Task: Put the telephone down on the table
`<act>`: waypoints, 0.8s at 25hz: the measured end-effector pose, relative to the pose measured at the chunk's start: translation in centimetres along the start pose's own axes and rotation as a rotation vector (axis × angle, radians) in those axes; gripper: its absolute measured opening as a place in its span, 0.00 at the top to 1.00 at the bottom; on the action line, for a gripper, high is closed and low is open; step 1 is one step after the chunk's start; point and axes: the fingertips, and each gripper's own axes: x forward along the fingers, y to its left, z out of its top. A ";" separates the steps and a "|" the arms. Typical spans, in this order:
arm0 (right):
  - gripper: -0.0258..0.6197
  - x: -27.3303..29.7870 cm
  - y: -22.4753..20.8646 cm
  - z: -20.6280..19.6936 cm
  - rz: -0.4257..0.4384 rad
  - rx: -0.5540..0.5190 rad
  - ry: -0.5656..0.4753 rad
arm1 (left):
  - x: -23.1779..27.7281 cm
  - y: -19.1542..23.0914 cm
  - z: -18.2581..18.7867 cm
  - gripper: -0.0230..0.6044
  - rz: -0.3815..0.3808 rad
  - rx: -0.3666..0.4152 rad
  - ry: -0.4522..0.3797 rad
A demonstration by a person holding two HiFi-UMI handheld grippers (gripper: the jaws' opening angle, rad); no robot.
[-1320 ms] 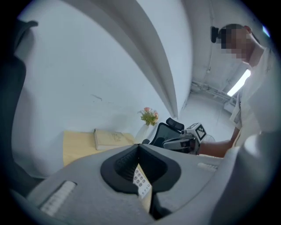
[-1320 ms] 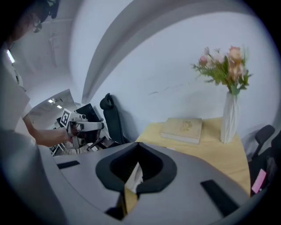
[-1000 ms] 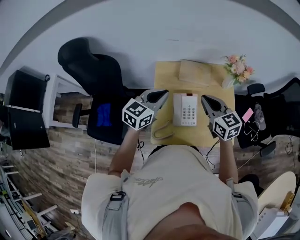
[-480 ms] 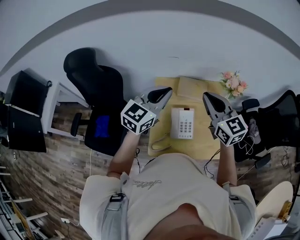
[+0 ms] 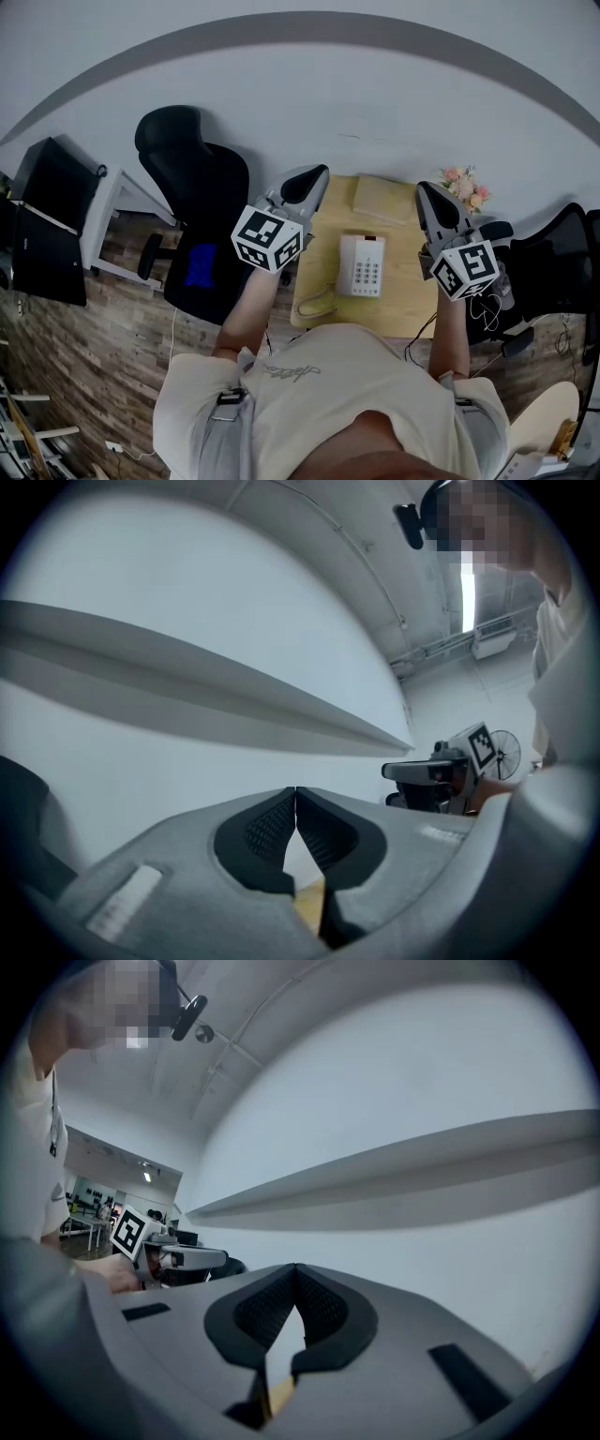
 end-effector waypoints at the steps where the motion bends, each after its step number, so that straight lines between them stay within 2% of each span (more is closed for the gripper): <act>1: 0.96 0.0 -0.1 0.2 -0.004 0.008 -0.010 | -0.1 0.4 0.1 0.94 0.016 -0.004 -0.004; 5: 0.96 0.1 0.3 0.0 -0.005 0.012 -0.002 | -0.4 1.5 0.2 0.94 0.048 -0.005 -0.006; 20: 0.96 -0.3 2.2 -2.5 0.002 -0.004 0.062 | -2.1 1.0 -2.0 0.94 0.034 0.000 0.043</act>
